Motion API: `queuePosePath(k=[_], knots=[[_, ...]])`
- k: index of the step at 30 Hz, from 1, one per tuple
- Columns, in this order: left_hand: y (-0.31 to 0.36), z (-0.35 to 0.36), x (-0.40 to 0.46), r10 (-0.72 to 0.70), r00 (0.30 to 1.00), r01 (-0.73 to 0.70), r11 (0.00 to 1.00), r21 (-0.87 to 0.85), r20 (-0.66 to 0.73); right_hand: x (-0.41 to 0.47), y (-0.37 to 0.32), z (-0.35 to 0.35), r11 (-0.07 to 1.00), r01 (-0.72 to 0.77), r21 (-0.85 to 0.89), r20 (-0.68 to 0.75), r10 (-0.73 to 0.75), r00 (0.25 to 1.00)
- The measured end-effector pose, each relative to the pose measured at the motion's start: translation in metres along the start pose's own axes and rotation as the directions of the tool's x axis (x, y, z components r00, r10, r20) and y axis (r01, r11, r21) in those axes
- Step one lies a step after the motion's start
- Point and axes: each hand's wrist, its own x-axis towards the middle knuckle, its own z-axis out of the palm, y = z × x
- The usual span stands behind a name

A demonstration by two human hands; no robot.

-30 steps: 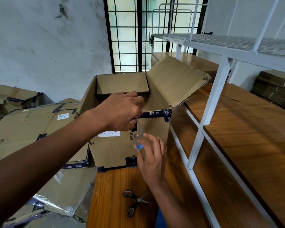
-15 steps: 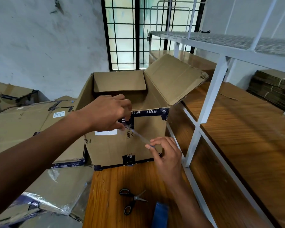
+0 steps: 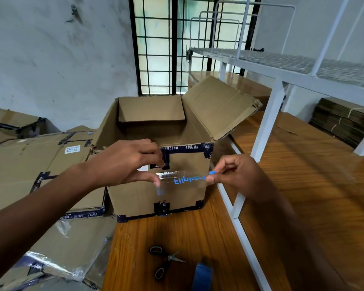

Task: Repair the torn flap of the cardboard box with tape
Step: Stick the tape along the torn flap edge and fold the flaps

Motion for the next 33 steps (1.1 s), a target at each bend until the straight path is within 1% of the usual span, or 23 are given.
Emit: queuePosePath(k=[2,4,7,9,11,13,15,17,19,20,22,23,24,26,29,32,33], knots=[[0.000,0.002,-0.006,-0.036,0.998,0.035,0.999,-0.019,-0.046,0.005,-0.008,-0.007,0.999,-0.039,-0.023,0.043,0.040,0.998],[0.000,0.008,-0.012,-0.100,0.991,0.094,0.993,-0.074,-0.089,0.008,-0.020,-0.012,0.997,-0.060,-0.041,0.088,0.064,0.994],[0.007,0.025,-0.025,-0.245,0.959,0.204,0.946,-0.253,-0.141,0.013,-0.042,-0.016,0.992,-0.114,-0.048,0.143,0.120,0.982],[0.017,0.047,-0.036,-0.368,0.912,0.294,0.893,-0.340,-0.181,0.021,-0.057,-0.018,0.983,-0.177,-0.045,0.210,0.183,0.960],[0.032,0.070,-0.047,-0.486,0.846,0.372,0.832,-0.411,-0.219,0.033,-0.074,-0.021,0.969,-0.220,-0.110,0.294,0.244,0.924],[0.048,0.090,-0.054,-0.568,0.785,0.399,0.769,-0.499,-0.248,0.046,-0.091,-0.019,0.952,-0.253,-0.170,0.374,0.300,0.878],[0.066,0.107,-0.057,-0.639,0.722,0.400,0.698,-0.594,-0.265,0.055,-0.105,-0.015,0.948,-0.279,-0.151,0.422,0.318,0.849],[0.084,0.121,-0.059,-0.730,0.642,0.415,0.587,-0.695,-0.234,0.061,-0.115,-0.011,0.945,-0.319,-0.064,0.465,0.312,0.828],[0.101,0.131,-0.062,-0.820,0.554,0.433,0.433,-0.791,-0.145,0.066,-0.120,-0.008,0.938,-0.347,0.001,0.520,0.296,0.801],[0.109,0.133,-0.061,-0.857,0.512,0.425,0.315,-0.849,-0.061,0.068,-0.122,-0.008,0.933,-0.359,0.022,0.543,0.291,0.788],[0.123,0.133,-0.057,-0.878,0.455,0.355,0.026,-0.935,0.149,0.071,-0.122,-0.006,0.922,-0.382,0.056,0.582,0.281,0.763],[0.128,0.131,-0.054,-0.863,0.453,0.305,-0.086,-0.948,0.224,0.071,-0.121,-0.005,0.918,-0.390,0.072,0.599,0.273,0.752],[0.131,0.129,-0.050,-0.844,0.461,0.258,-0.168,-0.951,0.274,0.072,-0.119,-0.004,0.913,-0.398,0.087,0.614,0.266,0.743],[0.132,0.123,-0.045,-0.812,0.481,0.164,-0.287,-0.944,0.331,0.072,-0.116,0.000,0.906,-0.408,0.110,0.634,0.253,0.731],[0.126,0.118,-0.038,-0.753,0.527,0.048,-0.438,-0.898,0.395,0.070,-0.111,0.005,0.903,-0.406,0.144,0.655,0.221,0.723],[0.121,0.114,-0.030,-0.674,0.603,-0.034,-0.556,-0.830,0.427,0.070,-0.107,0.008,0.891,-0.418,0.178,0.680,0.195,0.706],[0.120,0.112,-0.027,-0.660,0.617,-0.075,-0.592,-0.803,0.429,0.070,-0.106,0.009,0.885,-0.425,0.187,0.684,0.193,0.703]])
